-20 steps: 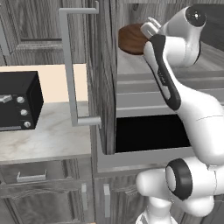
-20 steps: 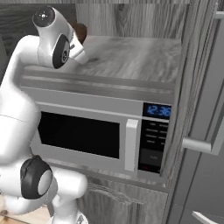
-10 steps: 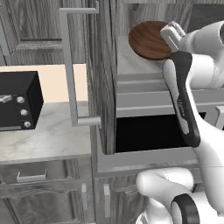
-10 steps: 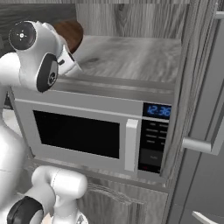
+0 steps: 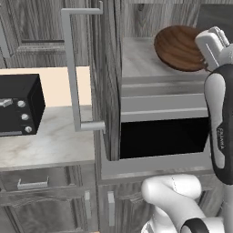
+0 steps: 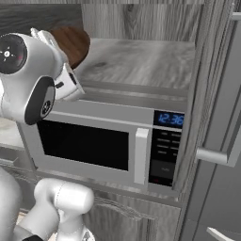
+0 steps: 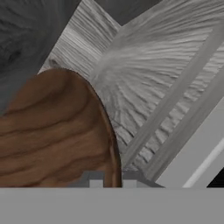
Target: Take the smaller bowl and place it next to the appetizer plate on the dining counter , and place the larger bowl next to the plate with cooked food.
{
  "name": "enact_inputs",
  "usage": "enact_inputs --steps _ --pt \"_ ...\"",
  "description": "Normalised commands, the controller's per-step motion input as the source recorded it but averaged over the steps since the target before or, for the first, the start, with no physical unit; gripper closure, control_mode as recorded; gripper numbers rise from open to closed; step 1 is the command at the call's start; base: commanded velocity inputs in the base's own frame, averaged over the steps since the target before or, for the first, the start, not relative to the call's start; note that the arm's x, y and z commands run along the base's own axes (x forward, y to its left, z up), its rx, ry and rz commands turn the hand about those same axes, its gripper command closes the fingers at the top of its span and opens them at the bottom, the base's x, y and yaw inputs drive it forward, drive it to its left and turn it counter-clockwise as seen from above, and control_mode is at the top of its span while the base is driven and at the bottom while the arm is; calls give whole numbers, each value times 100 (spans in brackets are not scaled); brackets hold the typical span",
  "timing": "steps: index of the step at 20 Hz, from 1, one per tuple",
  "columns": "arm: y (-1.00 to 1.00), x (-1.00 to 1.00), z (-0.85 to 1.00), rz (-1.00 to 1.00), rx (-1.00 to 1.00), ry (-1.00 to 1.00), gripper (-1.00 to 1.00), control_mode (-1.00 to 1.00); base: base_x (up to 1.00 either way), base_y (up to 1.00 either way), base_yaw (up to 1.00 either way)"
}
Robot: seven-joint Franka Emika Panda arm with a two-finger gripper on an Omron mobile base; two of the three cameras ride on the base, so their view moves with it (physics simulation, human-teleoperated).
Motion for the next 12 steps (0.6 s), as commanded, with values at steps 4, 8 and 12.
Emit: enact_inputs --steps 4,8,12 --pt "0 -61 0 0 0 20 100 -100 0 0 0" --pt "0 -62 -4 0 0 17 100 -100 0 0 0" --pt "0 -58 -16 0 0 20 100 -100 0 0 0"
